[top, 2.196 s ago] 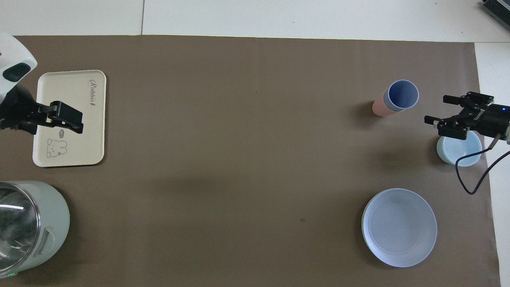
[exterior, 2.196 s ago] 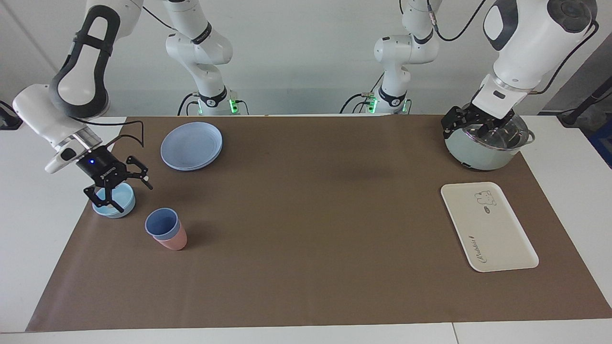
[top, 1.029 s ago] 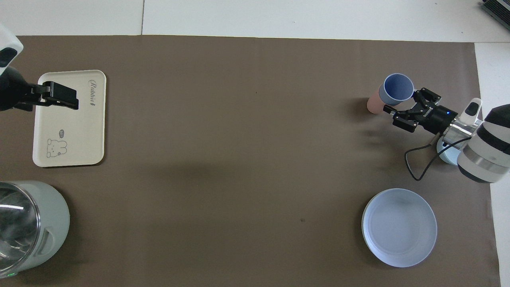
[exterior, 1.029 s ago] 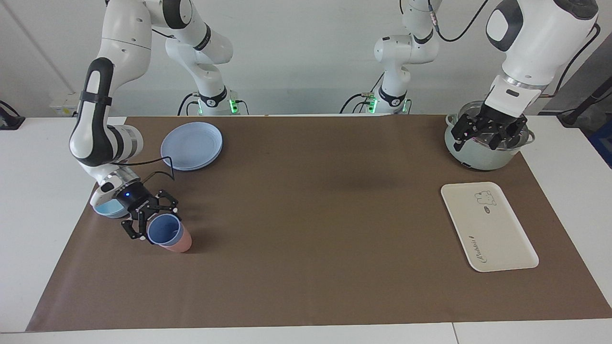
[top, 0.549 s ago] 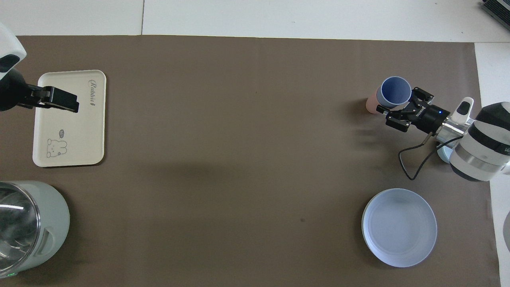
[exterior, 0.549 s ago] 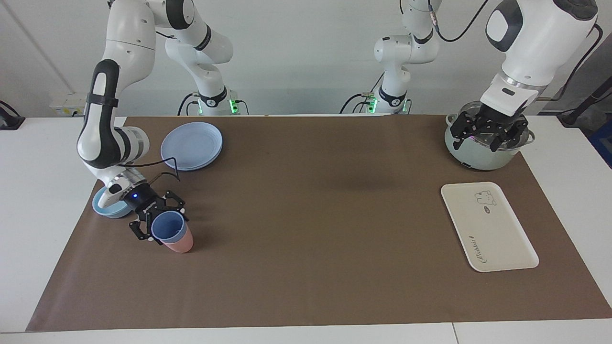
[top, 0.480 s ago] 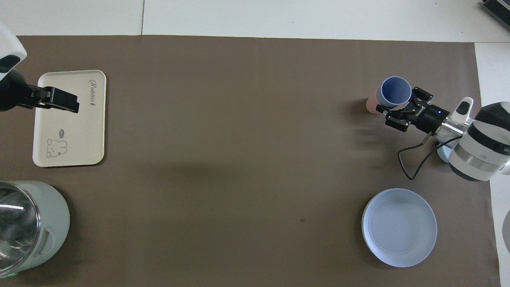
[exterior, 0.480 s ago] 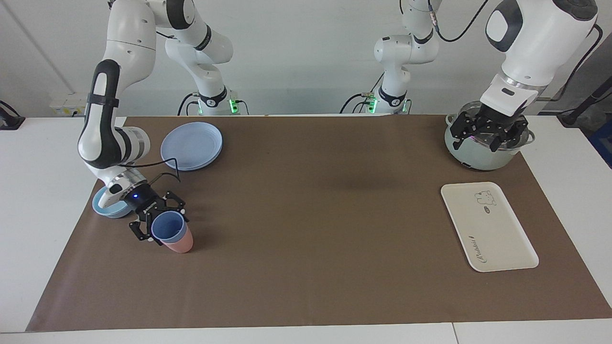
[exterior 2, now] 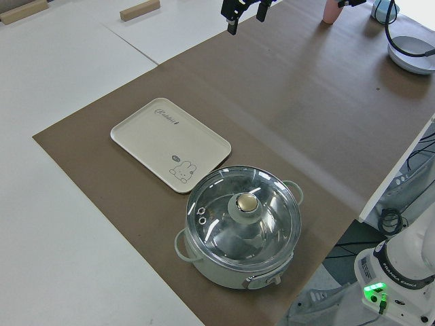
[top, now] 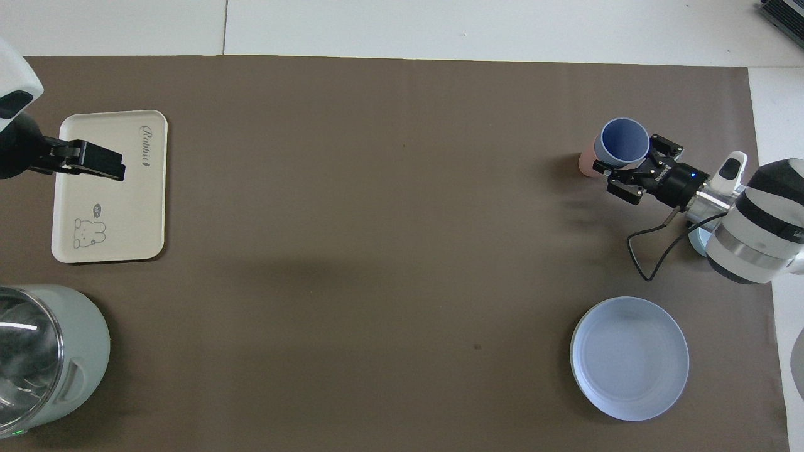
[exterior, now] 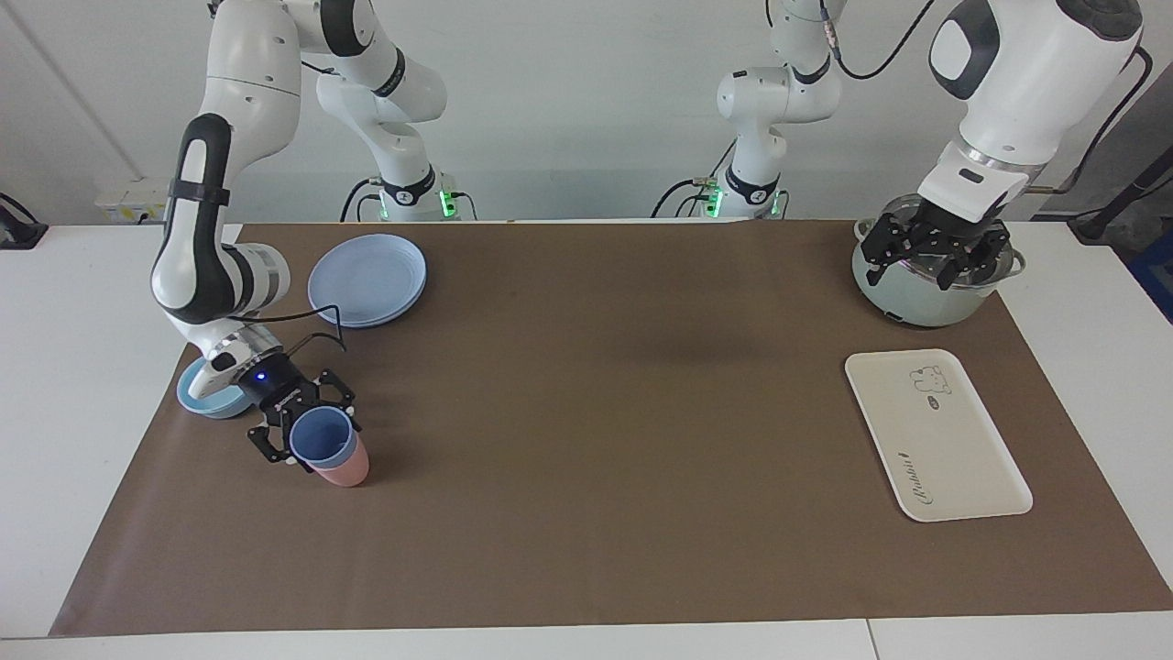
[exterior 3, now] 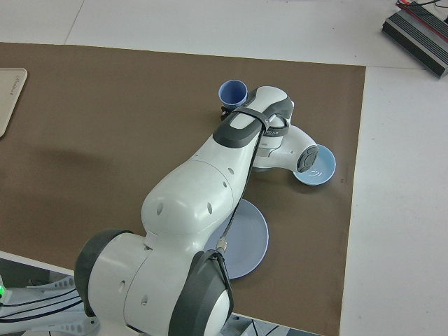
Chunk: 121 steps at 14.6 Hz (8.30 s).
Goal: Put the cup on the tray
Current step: 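Lift the cups with the right gripper while the left gripper reaches over, then bring the open left gripper to the blue cup's base, then grasp the blue cup with the left gripper, then pull the blue cup toward the tray while the right gripper returns the pink cup, then lower the blue cup onto the tray while the right gripper lowers the pink cup, then open the right gripper and withdraw it from the pink cup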
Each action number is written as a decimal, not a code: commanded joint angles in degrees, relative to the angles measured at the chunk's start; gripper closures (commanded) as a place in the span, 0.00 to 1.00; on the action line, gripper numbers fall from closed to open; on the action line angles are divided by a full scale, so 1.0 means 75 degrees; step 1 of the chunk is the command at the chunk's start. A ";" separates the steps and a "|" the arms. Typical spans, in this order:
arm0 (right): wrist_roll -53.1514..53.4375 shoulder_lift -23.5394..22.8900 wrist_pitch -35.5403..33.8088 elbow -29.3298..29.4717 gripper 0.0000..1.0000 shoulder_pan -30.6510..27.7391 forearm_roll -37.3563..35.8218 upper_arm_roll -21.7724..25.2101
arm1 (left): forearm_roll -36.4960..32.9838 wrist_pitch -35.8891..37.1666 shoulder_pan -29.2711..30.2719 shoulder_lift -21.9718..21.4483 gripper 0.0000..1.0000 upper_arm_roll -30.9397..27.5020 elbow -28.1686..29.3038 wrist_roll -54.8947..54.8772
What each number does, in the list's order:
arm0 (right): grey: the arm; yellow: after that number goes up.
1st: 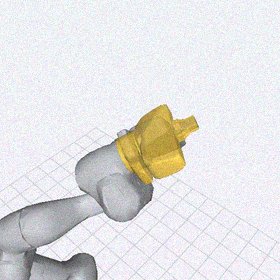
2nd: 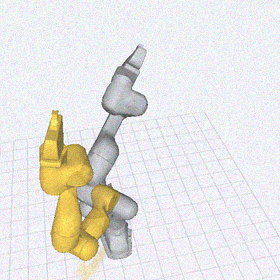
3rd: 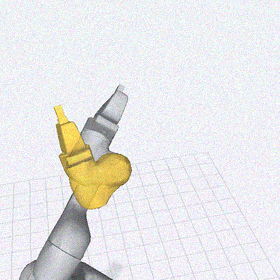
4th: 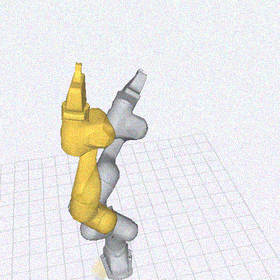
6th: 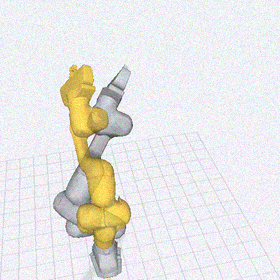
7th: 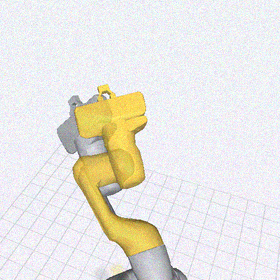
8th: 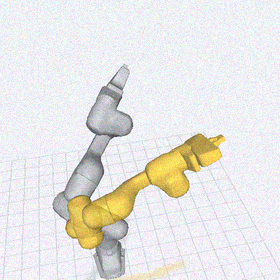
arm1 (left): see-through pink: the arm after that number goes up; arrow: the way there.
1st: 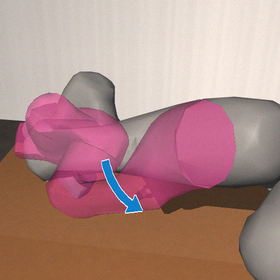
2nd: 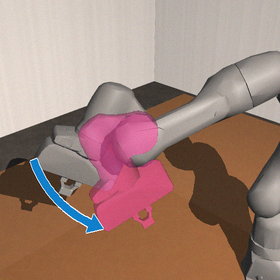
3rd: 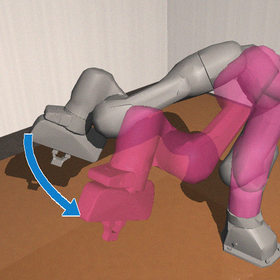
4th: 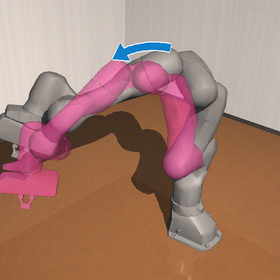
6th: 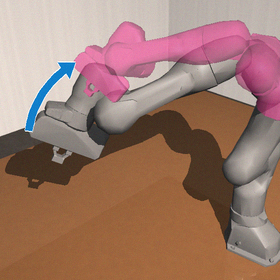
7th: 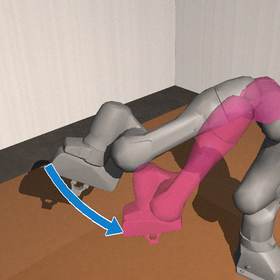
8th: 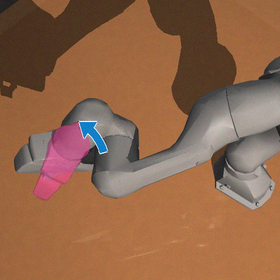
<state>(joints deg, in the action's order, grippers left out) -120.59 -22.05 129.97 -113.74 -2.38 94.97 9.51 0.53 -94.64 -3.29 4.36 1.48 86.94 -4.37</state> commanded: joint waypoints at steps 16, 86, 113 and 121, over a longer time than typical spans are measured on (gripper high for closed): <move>0.9407 0.2331 -0.1823 0.1909 1.00 0.2061 -1.0551 -0.0108 | -0.0036 0.0103 -0.0276 -0.0475 0.00 0.0095 0.0676 -0.0004; 0.7177 0.1102 -0.1099 0.2873 1.00 0.1375 -0.6935 -0.0131 | 0.2050 -0.4101 0.1373 -0.0170 1.00 -0.0046 0.1834 0.0130; 0.1371 0.0220 -0.0068 0.0692 0.00 0.0082 -0.1963 -0.0120 | 0.3023 -0.6151 0.2360 0.1211 0.16 -0.0057 0.2627 -0.1457; 0.3371 0.1837 -0.0091 0.0750 0.00 0.0047 -0.5096 -0.0073 | 0.0543 -0.0172 0.1871 0.1329 0.06 -0.0151 -0.0994 -0.1398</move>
<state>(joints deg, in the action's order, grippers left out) -100.62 -12.00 129.53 -107.17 -1.24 64.81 9.31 10.33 -103.46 13.69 12.37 0.60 86.65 -14.75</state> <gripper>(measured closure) 0.000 0.088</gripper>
